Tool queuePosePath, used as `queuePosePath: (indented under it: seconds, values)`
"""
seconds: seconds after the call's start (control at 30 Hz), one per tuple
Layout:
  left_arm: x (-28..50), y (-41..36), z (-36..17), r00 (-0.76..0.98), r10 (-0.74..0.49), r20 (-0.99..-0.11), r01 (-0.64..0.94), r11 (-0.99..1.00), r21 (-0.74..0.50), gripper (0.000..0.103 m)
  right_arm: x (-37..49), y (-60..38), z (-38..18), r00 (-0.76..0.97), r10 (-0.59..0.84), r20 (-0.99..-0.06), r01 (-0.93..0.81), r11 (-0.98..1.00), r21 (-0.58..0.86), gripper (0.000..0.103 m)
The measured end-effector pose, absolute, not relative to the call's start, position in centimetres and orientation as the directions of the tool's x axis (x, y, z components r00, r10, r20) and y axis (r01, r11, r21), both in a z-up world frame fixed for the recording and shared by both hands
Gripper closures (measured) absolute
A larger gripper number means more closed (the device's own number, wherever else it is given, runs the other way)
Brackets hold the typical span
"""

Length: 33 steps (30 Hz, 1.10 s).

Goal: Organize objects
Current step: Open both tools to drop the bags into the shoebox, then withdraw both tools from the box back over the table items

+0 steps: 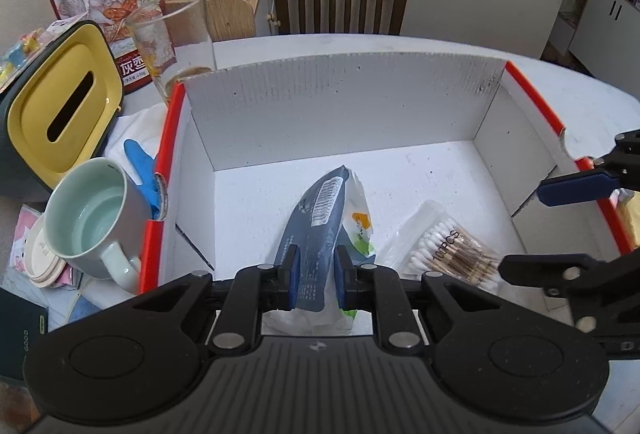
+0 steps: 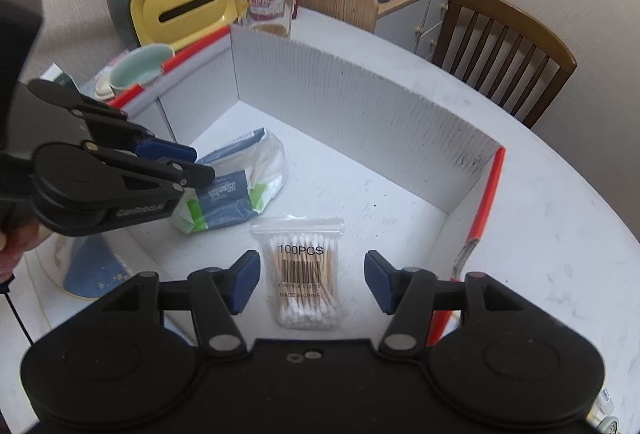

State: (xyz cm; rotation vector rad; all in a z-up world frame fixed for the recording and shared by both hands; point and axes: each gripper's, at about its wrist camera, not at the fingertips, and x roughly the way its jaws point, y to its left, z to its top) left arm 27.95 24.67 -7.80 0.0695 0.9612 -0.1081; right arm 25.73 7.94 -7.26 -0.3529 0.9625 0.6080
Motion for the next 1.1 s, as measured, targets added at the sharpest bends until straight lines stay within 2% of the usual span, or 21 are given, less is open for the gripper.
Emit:
queuePosePath:
  seconds: [0.37,0.5,0.97,1.07,1.1]
  values:
    - [24.5,23.8,-3.9,0.642,-0.113,-0.758,0.139,0.99,-0.029,0.087,23.3,4.4,-3.7,0.476,0.386,-0.79,-0.595,0.803,0.034,0.046]
    - [22.9,22.4,-2.7,0.68,-0.085,-0.728,0.136,0.991,0.012,0.087,22.4,3.2,-2.6,0.498,0.403,-0.768,-0.578,0.814,0.052,0.045]
    - [18.4,16.8,0.1,0.736,-0.15,-0.661,0.203,0.979,0.004,0.086,18.0,-3.0,0.0,0.572,0.441,-0.692,-0.543,0.836,0.083,0.035]
    - [17.7,15.6,0.5,0.741,-0.159,-0.653,0.205,0.979,-0.005,0.074,17.1,-4.8,0.3,0.586,0.447,-0.675,-0.536,0.839,0.09,0.034]
    - [17.5,15.3,0.6,0.742,-0.162,-0.651,0.206,0.979,-0.009,0.064,16.7,-5.5,0.3,0.59,0.449,-0.671,-0.533,0.841,0.093,0.034]
